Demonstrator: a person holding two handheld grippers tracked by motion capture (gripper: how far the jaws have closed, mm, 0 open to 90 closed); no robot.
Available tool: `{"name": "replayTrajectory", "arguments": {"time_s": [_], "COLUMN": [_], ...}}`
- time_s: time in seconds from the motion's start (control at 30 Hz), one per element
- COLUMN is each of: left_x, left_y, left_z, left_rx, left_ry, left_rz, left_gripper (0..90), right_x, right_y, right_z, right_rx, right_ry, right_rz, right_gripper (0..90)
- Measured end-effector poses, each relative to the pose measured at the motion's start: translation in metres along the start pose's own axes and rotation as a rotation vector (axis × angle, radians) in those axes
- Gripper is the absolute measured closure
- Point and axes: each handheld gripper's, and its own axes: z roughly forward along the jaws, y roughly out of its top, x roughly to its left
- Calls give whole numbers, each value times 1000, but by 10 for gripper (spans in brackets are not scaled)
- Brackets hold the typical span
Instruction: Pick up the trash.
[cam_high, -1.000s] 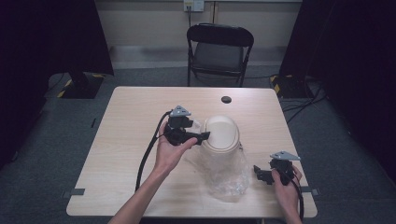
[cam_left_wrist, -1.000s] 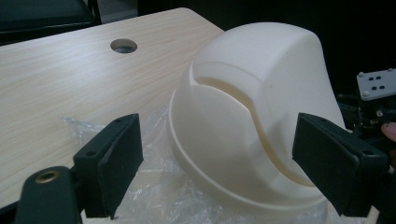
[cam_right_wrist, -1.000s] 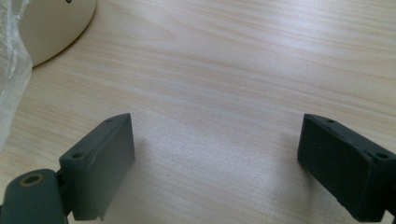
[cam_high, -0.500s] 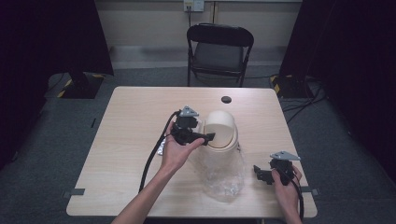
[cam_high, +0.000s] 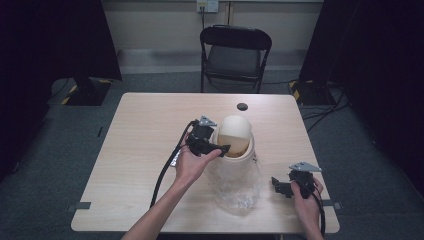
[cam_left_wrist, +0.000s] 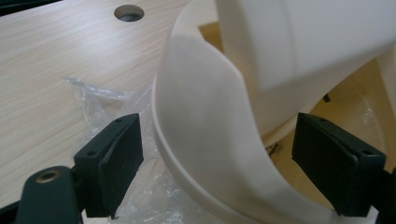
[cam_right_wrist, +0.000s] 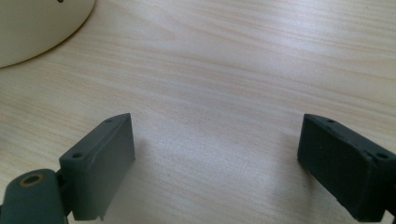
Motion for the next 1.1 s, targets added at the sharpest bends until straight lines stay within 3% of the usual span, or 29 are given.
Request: {"name": "replayTrajectory", "arguments": {"time_s": [0.1, 0.33, 0.4, 0.6, 0.8, 0.83, 1.1], "left_x": [4, 8, 11, 18, 31, 39, 66], "left_y": [-1, -4, -6, -13, -21, -26, -54], "left_z": [2, -3, -12, -37, -56, -61, -65], "left_rx": [-9, -43, -72, -139, -172, -179, -149], "left_ry": [-12, -36, -64, -85, -69, -62, -17], "left_rz": [-36, -38, -46, -54, -77, -95, -149], "left_gripper": [162, 174, 174, 174, 174, 174, 174], "right_x": [0, 0, 0, 0, 0, 0, 0], "right_y": [0, 0, 0, 0, 0, 0, 0], "right_z": [0, 0, 0, 0, 0, 0, 0], "right_rx": [0, 0, 0, 0, 0, 0, 0], "right_ry": [0, 0, 0, 0, 1, 0, 0], "right_rz": [0, 1, 0, 0, 0, 0, 0], "right_gripper": [101, 101, 101, 101, 101, 101, 101]}}
